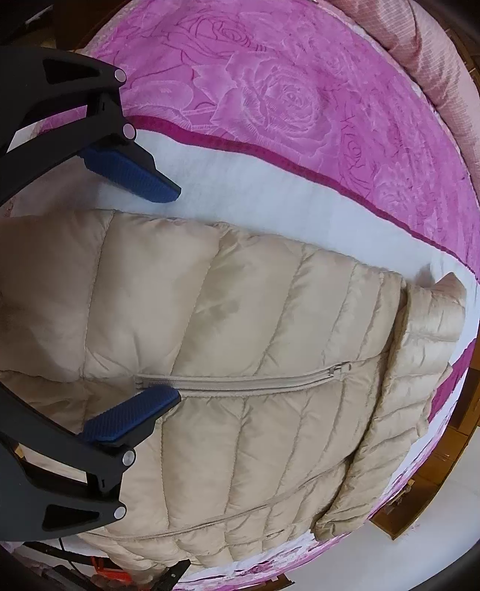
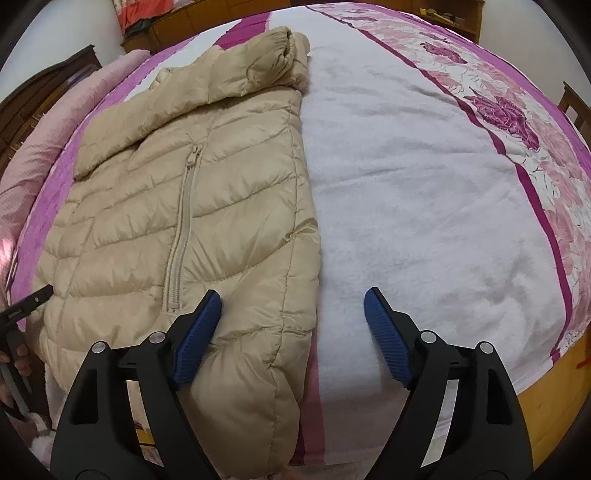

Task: Fold large clothes
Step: 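Move both tools open to the jacket hem, then grasp the hem with the left tool while the right tool grasps the hem beside it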

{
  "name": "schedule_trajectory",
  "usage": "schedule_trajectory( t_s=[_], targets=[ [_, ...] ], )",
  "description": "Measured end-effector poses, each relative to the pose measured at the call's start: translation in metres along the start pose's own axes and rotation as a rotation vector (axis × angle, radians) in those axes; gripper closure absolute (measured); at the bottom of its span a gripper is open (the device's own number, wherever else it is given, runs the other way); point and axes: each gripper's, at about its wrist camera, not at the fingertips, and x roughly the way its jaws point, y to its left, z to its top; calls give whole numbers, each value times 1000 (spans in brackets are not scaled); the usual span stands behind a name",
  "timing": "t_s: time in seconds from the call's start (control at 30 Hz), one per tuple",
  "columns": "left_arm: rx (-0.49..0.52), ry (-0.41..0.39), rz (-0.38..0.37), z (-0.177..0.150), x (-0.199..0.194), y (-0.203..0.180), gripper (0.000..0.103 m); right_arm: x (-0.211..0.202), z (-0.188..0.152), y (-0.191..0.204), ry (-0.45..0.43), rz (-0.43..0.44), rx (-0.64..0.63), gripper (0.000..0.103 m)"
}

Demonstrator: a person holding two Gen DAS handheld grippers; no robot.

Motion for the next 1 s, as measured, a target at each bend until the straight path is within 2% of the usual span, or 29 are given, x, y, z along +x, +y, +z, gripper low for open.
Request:
schedule_trajectory(
  t_s=[0.2, 0.37, 0.53, 0.63, 0.7, 0.73, 0.8, 0.83, 0.87, 0.97, 1.0],
  targets=[
    [28, 8, -9, -5, 2, -2, 7, 10, -3, -2, 16, 28, 18, 11],
    [41, 29, -23, -14, -7, -6, 8, 3, -3, 2, 25, 29, 12, 10],
    [83, 47, -60, -21, -16, -20, 10, -7, -13, 18, 31, 109, -47, 10],
    [88, 52, -80, -24, -18, -25, 13, -8, -19, 29, 27, 114, -97, 12],
    [80, 56, -93, -24, -18, -25, 21, -8, -20, 32, 22, 119, -99, 18],
    [77, 57, -98, -24, -18, -24, 25, -9, -21, 32, 18, 129, -91, 24],
    [69, 58, -110, -24, -21, -23, 42, -12, -20, 32, 8, 138, -90, 38],
    [61, 61, -120, -24, -22, -21, 46, -15, -19, 31, -1, 147, -83, 49],
    [48, 66, -136, -23, -24, -19, 56, -17, -18, 29, -6, 163, -69, 57],
    [51, 68, -154, -21, -32, -16, 72, -28, -13, 20, -34, 234, -10, 75],
    [61, 64, -158, -21, -36, -16, 77, -33, -12, 18, -48, 246, -6, 77]
  ],
)
